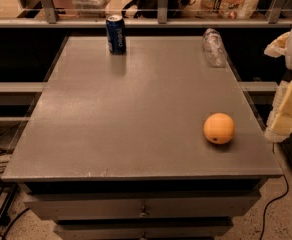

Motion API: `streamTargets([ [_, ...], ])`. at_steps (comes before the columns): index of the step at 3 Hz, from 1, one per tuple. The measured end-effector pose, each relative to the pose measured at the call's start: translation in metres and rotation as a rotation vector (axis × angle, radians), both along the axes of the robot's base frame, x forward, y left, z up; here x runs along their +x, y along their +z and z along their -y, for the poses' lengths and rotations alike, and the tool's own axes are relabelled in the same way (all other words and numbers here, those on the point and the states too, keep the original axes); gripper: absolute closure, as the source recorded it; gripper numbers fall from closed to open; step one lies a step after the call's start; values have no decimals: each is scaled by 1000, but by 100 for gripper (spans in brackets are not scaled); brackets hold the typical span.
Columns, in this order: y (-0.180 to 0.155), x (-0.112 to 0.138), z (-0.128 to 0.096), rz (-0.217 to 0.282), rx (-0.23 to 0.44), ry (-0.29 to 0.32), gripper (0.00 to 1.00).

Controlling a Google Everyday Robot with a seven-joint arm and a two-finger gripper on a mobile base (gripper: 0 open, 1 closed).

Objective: Move orange near pepsi can

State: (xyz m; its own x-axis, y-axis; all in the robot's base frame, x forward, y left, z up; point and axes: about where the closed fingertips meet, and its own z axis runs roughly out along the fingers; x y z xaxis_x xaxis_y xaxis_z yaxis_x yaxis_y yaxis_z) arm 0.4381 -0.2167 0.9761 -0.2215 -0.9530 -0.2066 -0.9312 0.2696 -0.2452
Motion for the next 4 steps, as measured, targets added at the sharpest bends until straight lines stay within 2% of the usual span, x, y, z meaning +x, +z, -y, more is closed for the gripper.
streamTargets([
  [2,0,1,-2,2,21,5,0],
  [4,-36,3,-32,-29,187,93,0],
])
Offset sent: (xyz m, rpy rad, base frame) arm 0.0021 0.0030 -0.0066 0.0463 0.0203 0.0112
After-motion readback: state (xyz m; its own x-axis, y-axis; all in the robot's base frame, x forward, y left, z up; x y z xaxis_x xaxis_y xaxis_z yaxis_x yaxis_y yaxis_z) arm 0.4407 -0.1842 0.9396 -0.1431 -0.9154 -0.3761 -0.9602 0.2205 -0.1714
